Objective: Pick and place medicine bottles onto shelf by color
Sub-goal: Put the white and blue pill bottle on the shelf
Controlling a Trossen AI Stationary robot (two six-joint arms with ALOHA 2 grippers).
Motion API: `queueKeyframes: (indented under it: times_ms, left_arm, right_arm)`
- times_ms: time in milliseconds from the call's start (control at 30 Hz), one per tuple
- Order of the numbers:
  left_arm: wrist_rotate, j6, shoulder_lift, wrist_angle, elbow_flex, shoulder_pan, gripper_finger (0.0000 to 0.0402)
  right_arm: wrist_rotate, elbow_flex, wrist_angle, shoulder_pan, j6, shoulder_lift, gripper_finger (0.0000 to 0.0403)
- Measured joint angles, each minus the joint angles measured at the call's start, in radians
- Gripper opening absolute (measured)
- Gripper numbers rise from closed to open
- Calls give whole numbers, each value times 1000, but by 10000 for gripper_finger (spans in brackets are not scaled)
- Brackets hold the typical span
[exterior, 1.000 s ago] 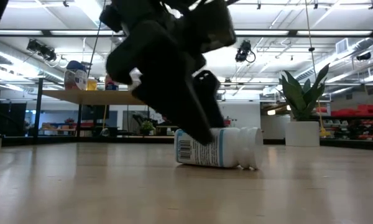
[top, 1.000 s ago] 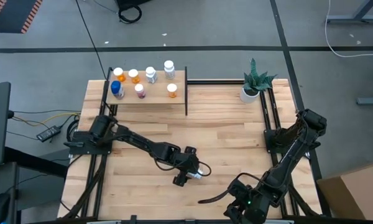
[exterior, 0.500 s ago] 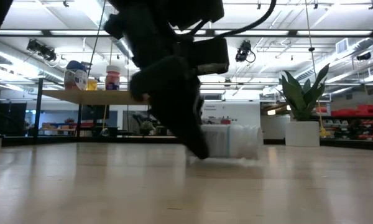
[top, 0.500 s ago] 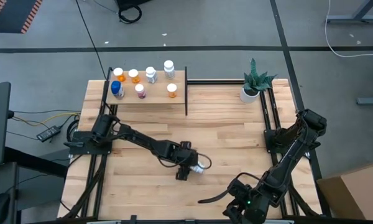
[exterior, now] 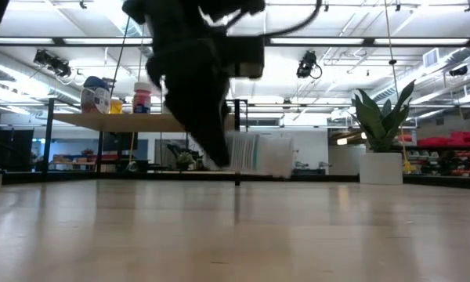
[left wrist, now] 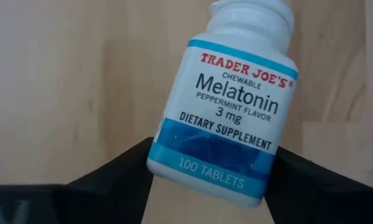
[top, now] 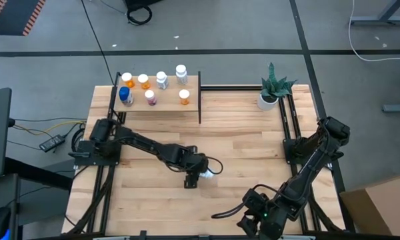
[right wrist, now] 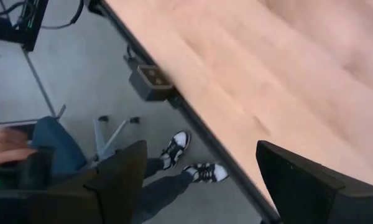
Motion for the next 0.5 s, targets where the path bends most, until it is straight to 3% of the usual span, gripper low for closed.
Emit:
queueKeyframes:
  times_ms: [133,300,500]
  left_arm:
    - [-3,-58,-80,-26,0,12,240]
    - [-51,-118,-234,-22,0,36,252]
    - [-93,-189,-396,-20,1,58,253]
  right_arm:
    - [29,0,-23,-20,-18,0,310]
    - [44,0,-87,-61,-22,-2,310]
    - [313,-1,-127,-132,-97,-82,310]
